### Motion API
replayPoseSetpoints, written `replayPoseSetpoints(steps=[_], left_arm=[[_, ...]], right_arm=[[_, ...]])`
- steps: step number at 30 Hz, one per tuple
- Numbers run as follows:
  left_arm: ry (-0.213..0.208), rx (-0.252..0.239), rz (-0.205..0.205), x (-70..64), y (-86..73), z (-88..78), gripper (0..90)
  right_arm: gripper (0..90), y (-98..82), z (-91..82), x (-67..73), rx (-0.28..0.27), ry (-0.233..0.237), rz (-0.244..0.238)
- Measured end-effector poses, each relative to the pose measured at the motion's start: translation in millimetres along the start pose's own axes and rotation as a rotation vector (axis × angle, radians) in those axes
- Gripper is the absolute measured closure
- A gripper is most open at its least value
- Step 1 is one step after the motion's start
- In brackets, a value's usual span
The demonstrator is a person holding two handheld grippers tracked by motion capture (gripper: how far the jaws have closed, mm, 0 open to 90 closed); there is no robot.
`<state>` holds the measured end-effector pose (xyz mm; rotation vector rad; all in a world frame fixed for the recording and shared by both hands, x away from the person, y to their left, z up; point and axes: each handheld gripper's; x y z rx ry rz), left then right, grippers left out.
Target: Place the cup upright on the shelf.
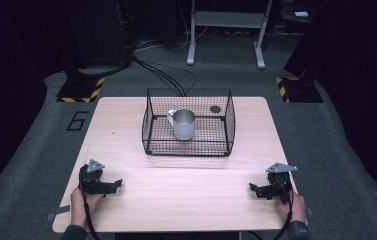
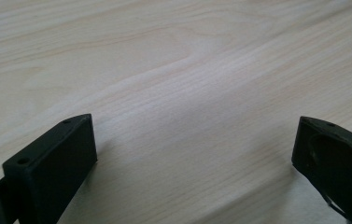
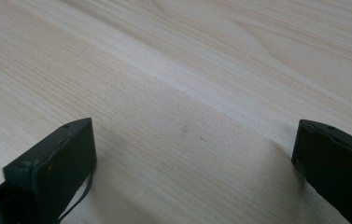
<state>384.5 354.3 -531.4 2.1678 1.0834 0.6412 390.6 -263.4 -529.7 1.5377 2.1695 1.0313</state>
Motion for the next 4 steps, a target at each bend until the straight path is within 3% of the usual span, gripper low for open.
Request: replayPoseSetpoints(steps=[4], left_arm=[[0.007, 0.013, 0.021, -0.4, 0.5, 0.5, 0.0]], right_arm=[[0.0, 0.0, 0.0, 0.0, 0.0, 0.0, 0.0]])
Point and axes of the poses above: each handheld gripper's, and its own axes: z roughly forward along the jaws, y roughly out of its top, x roughly to its left, and after that the axes turned 13 degrees about z, right-handed
